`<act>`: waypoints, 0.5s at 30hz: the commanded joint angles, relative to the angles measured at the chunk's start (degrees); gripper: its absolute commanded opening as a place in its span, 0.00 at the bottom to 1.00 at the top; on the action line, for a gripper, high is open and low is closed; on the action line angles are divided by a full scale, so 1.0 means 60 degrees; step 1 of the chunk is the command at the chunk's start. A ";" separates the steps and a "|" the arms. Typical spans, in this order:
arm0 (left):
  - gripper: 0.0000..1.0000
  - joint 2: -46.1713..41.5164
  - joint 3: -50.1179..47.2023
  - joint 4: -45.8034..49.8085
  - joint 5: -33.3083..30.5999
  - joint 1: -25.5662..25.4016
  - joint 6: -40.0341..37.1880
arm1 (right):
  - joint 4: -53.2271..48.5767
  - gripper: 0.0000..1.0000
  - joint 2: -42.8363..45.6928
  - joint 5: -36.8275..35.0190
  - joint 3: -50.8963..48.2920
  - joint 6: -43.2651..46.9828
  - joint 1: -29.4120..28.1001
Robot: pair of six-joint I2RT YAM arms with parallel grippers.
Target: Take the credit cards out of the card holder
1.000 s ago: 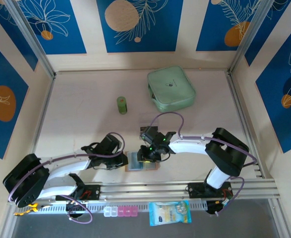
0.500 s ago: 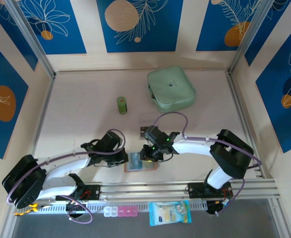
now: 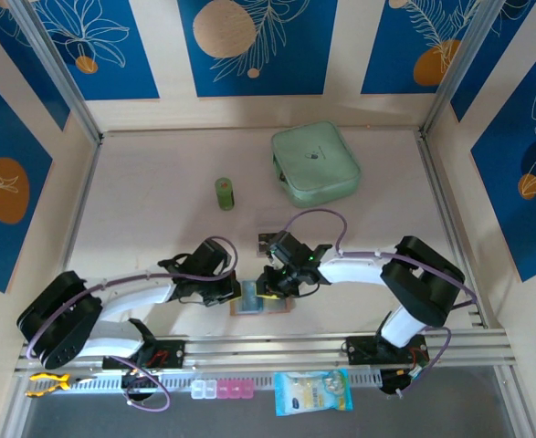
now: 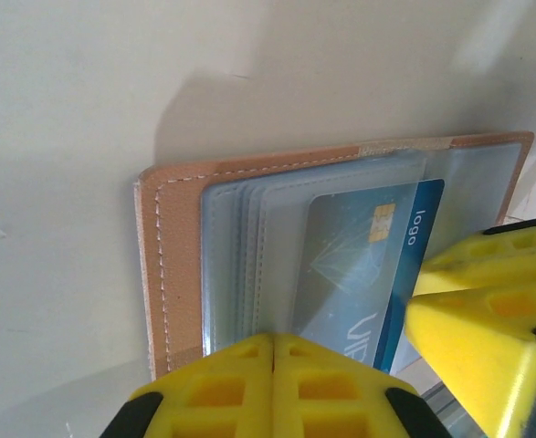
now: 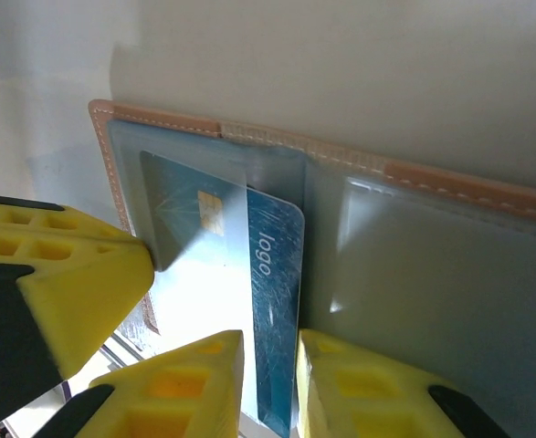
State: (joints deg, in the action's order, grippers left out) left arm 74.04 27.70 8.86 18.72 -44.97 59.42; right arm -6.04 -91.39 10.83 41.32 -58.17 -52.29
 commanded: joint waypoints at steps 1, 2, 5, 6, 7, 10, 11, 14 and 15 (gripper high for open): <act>0.00 0.0212 0.0013 0.0171 0.0029 -0.0007 -0.0259 | 0.0209 0.23 -0.0198 0.0362 -0.0170 -0.0104 0.0083; 0.00 0.0238 0.0012 0.0170 0.0022 -0.0005 -0.0266 | 0.0244 0.23 -0.0217 0.0399 -0.0178 -0.0118 0.0090; 0.00 0.0243 -0.0028 0.0219 0.0015 -0.0012 -0.0268 | 0.0364 0.22 -0.0280 0.0486 -0.0189 -0.0150 0.0111; 0.00 0.0249 -0.0020 0.0220 0.0010 -0.0018 -0.0272 | 0.0446 0.21 -0.0284 0.0520 -0.0210 -0.0189 0.0102; 0.00 0.0254 -0.0046 0.0222 0.0013 -0.0005 -0.0267 | 0.0510 0.19 -0.0281 0.0538 -0.0242 -0.0217 0.0124; 0.00 0.0270 -0.0047 0.0266 -0.0036 -0.0015 -0.0281 | 0.0592 0.16 -0.0224 0.0525 -0.0299 -0.0256 0.0121; 0.00 0.0280 -0.0046 0.0275 -0.0044 -0.0012 -0.0283 | 0.0575 0.15 -0.0195 0.0513 -0.0312 -0.0265 0.0129; 0.00 0.0298 -0.0034 0.0337 -0.0074 -0.0012 -0.0322 | 0.0528 0.13 -0.0056 0.0455 -0.0399 -0.0245 0.0149; 0.00 0.0303 -0.0040 0.0367 -0.0094 -0.0006 -0.0327 | 0.0509 0.12 0.0002 0.0428 -0.0446 -0.0249 0.0167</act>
State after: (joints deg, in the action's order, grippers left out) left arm 74.48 27.70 8.25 19.07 -45.01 58.78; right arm -3.05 -92.16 12.64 39.97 -59.05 -51.62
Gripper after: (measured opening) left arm 0.045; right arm 0.126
